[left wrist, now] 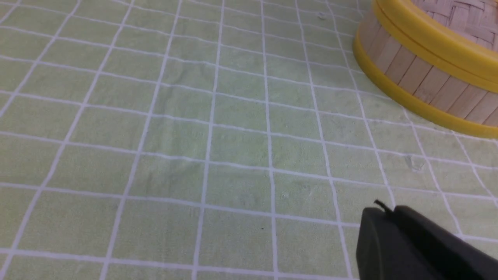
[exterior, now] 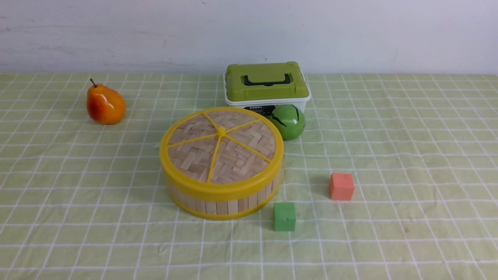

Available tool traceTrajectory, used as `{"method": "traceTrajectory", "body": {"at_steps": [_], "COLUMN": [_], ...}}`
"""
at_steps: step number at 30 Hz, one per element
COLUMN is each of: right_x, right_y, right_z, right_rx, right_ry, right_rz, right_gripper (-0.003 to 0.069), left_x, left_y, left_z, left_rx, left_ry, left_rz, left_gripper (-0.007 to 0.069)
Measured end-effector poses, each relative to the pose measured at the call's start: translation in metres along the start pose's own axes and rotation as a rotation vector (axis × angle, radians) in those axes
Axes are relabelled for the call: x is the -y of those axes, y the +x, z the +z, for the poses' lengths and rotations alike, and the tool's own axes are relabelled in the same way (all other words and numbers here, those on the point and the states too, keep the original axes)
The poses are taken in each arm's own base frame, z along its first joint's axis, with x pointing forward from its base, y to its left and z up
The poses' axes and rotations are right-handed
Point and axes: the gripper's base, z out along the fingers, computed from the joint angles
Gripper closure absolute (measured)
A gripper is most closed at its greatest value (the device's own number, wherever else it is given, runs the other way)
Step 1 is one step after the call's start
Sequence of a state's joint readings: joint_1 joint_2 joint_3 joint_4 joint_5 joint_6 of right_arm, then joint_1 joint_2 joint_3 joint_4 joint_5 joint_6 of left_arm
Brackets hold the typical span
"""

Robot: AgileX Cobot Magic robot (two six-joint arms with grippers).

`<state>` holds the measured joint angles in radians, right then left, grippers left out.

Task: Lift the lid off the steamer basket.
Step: Use the left arm to lift the lid of the steamer

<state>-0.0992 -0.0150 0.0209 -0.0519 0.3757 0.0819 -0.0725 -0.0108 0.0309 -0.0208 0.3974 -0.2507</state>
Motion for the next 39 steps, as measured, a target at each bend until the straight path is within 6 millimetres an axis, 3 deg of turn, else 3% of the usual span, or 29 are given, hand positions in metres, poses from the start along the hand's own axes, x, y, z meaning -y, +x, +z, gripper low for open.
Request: {"method": "traceTrajectory", "body": {"at_steps": [20, 25, 32, 39], "right_x": [0.0, 0.0, 0.0, 0.0], "right_y": [0.0, 0.0, 0.0, 0.0], "right_z": [0.0, 0.0, 0.0, 0.0], "right_rx": [0.0, 0.0, 0.0, 0.0], "right_ry": [0.0, 0.0, 0.0, 0.0], "right_rz": [0.0, 0.0, 0.0, 0.0], "right_gripper": [0.0418, 0.0418, 0.0418, 0.0418], "left_x": [0.001, 0.004, 0.013, 0.019], "left_y": [-0.003, -0.017, -0.05, -0.073], "left_z": [0.0, -0.002, -0.016, -0.04], "left_rx": [0.033, 0.189, 0.583, 0.917], "left_ry": [0.008, 0.048, 0.151, 0.334], "left_rz": [0.002, 0.001, -0.004, -0.177], "left_gripper": [0.0585, 0.0584, 0.0575, 0.0571]}}
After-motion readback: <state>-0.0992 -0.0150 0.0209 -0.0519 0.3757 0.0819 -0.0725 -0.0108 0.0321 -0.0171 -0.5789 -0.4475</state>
